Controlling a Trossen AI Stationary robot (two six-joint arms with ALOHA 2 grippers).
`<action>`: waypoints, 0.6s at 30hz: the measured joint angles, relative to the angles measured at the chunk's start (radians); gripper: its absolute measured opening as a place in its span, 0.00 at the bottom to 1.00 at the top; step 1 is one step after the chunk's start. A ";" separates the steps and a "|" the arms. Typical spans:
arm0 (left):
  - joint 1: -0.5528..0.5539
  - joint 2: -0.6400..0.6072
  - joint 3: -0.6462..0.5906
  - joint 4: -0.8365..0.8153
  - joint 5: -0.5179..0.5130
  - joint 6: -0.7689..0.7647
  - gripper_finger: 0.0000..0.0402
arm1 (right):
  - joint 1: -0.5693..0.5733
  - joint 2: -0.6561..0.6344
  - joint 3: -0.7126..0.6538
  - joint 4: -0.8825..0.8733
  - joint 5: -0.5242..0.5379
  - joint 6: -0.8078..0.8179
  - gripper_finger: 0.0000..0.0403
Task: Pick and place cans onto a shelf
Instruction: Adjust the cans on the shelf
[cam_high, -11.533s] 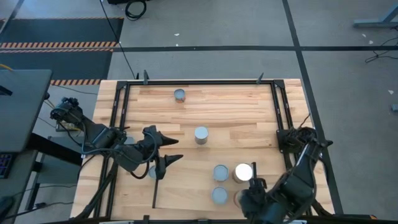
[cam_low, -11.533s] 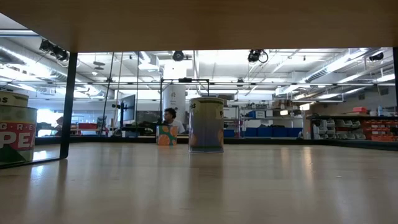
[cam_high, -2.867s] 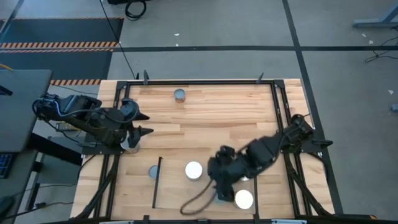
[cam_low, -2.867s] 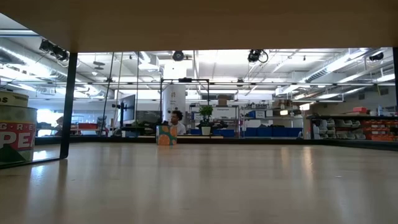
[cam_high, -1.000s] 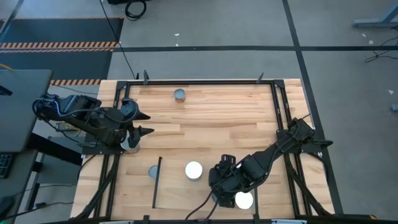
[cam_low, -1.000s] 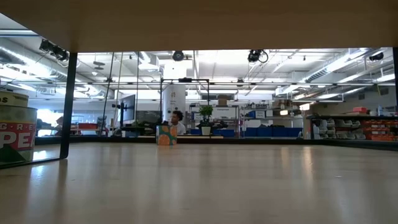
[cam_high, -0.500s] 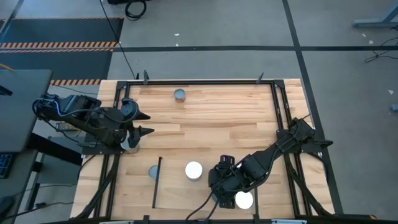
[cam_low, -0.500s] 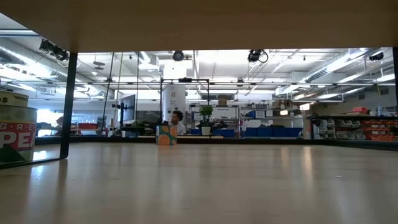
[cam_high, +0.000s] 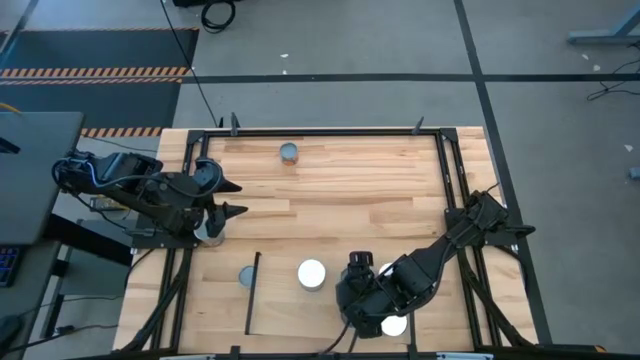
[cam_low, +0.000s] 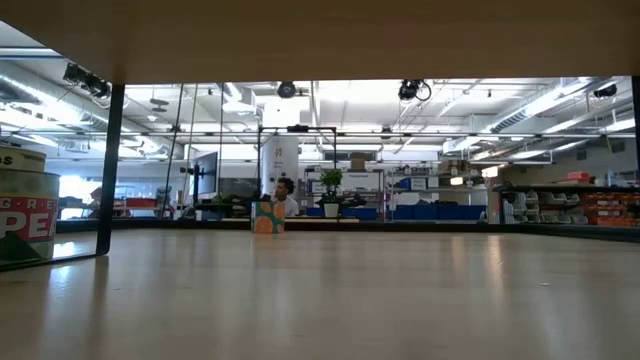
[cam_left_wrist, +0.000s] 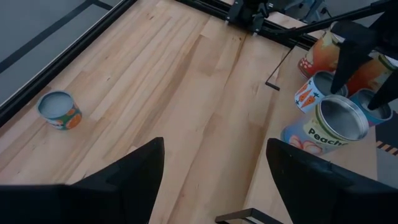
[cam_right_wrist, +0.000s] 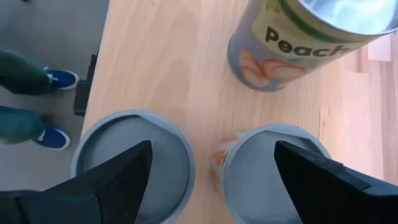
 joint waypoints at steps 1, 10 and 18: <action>0.000 0.000 0.000 0.000 -0.001 0.000 0.71 | 0.000 0.000 -0.001 -0.001 0.000 -0.007 0.86; 0.000 0.000 0.000 0.000 -0.003 -0.001 0.71 | -0.020 0.000 -0.002 0.030 -0.019 -0.050 0.86; 0.000 0.000 0.000 0.000 -0.003 -0.006 0.71 | -0.031 -0.005 -0.002 0.037 -0.033 -0.016 0.86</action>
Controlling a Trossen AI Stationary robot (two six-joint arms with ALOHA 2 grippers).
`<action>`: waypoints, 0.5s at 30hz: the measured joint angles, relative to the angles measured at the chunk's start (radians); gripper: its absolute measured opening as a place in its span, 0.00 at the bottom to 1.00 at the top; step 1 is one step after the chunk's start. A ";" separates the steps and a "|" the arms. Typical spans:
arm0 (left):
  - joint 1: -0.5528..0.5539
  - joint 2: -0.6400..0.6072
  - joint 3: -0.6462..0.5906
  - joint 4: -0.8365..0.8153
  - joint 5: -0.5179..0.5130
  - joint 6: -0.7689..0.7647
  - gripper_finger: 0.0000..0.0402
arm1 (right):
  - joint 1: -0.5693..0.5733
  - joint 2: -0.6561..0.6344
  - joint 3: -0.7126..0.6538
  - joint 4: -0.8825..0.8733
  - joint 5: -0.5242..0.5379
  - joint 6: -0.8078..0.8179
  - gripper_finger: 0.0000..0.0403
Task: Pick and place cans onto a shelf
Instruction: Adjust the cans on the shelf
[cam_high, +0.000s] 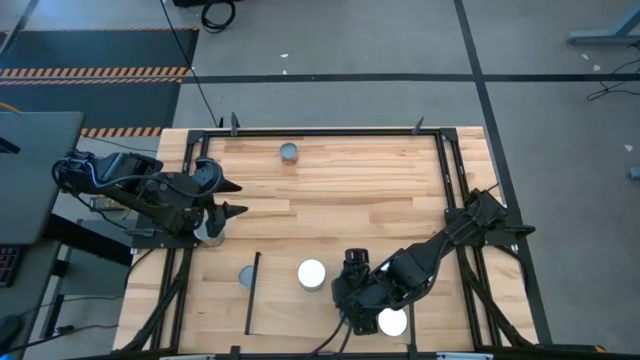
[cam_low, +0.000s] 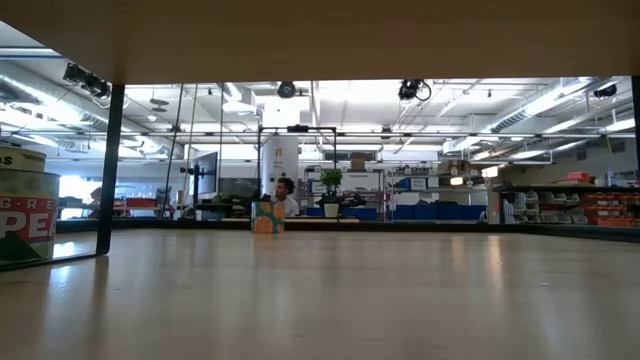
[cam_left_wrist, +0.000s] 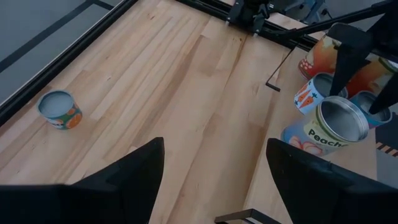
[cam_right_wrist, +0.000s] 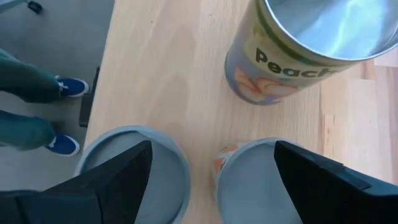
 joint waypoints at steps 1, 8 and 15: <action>0.000 0.000 0.000 0.000 0.000 0.000 0.71 | 0.002 -0.001 0.000 0.002 0.000 0.000 0.86; 0.000 0.000 0.000 0.000 0.000 -0.001 0.71 | 0.012 -0.002 0.000 -0.012 0.002 0.091 0.86; 0.000 0.000 0.000 0.001 0.000 0.005 0.71 | 0.007 0.015 -0.003 0.010 0.004 0.121 0.86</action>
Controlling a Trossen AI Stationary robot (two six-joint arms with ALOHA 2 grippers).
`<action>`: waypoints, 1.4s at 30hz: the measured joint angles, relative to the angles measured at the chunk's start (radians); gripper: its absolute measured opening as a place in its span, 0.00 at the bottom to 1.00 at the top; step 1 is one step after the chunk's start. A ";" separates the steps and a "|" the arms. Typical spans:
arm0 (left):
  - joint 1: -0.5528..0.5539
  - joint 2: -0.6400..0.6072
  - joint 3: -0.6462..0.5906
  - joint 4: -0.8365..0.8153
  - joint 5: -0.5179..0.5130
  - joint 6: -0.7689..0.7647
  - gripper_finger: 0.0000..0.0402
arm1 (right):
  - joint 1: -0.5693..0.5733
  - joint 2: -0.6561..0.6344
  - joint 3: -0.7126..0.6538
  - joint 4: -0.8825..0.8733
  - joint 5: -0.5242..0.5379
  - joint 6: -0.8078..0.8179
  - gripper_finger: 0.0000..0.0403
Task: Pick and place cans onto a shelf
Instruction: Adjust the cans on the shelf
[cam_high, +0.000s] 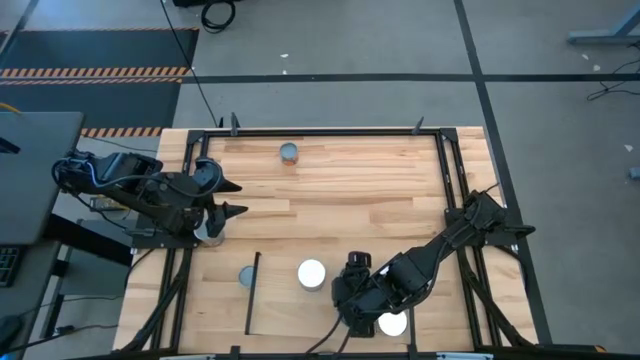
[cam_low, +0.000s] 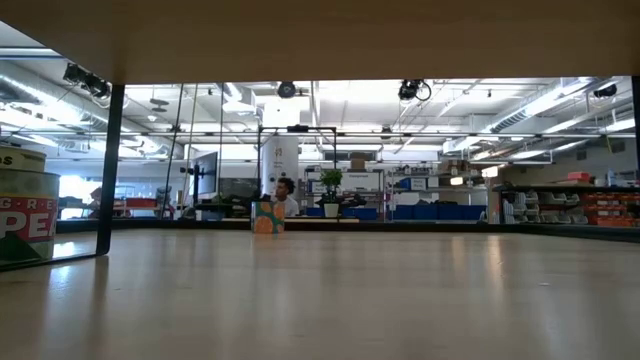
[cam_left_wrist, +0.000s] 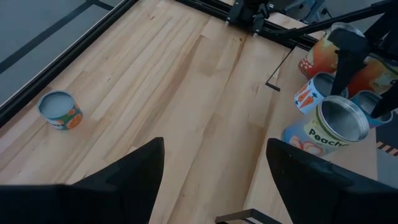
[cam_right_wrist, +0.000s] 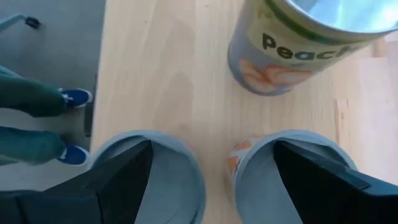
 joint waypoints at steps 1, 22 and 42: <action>0.000 0.000 0.000 -0.001 0.000 0.000 0.71 | 0.000 0.004 -0.001 0.000 0.000 -0.001 0.86; 0.000 0.000 0.000 -0.001 0.000 0.003 0.71 | 0.007 0.002 0.031 0.007 -0.022 0.001 0.86; 0.000 0.000 0.000 0.000 0.000 0.002 0.71 | 0.047 0.005 -0.005 0.034 0.051 -0.153 0.86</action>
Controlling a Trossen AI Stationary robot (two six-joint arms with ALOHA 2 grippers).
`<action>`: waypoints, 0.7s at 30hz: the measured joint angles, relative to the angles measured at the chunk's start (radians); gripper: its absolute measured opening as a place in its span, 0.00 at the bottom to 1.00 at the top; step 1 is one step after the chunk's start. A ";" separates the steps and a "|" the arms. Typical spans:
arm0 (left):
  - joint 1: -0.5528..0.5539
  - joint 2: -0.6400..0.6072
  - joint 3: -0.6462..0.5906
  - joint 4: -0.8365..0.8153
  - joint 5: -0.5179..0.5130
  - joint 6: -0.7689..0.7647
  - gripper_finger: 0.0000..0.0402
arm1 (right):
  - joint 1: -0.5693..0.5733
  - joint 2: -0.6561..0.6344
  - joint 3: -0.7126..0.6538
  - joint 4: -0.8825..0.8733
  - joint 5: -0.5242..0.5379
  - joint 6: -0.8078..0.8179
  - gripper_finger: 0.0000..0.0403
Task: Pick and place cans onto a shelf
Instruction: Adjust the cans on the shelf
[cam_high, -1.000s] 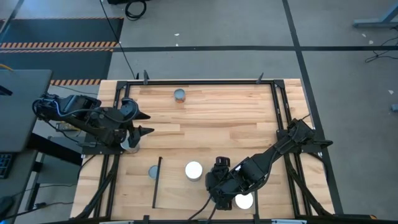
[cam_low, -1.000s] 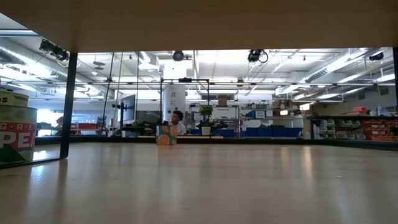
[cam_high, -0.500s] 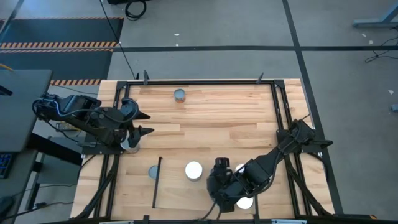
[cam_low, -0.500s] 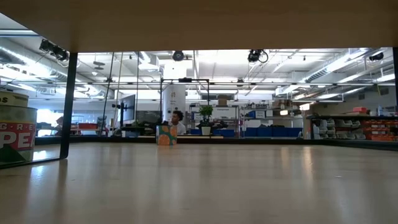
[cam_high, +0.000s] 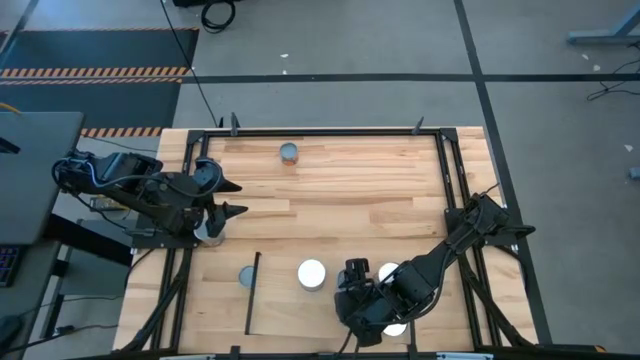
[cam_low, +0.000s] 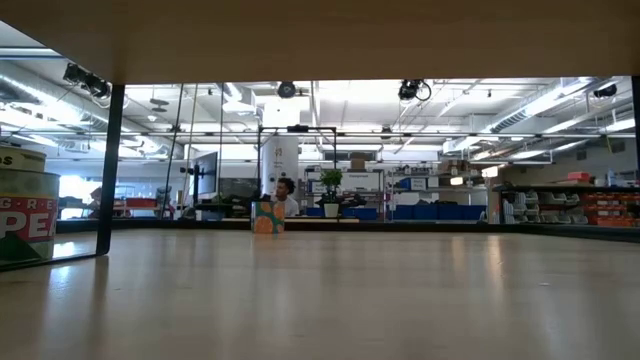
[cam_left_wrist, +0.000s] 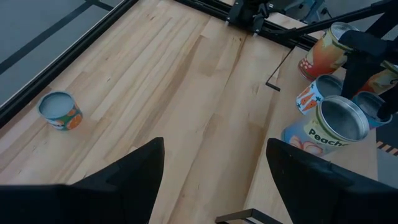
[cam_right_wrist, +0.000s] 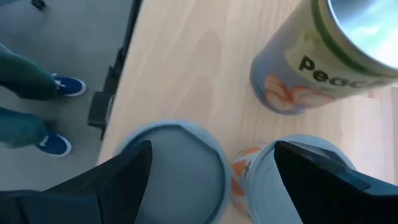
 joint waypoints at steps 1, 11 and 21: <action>0.000 0.000 0.000 0.000 0.000 0.000 0.71 | -0.001 0.000 0.000 0.010 -0.008 -0.006 0.86; 0.000 0.000 0.000 0.000 0.000 -0.001 0.71 | 0.005 0.000 0.000 0.038 0.015 -0.015 0.86; 0.000 0.000 0.000 0.000 0.000 0.001 0.71 | 0.019 0.000 0.050 0.074 -0.187 0.058 0.86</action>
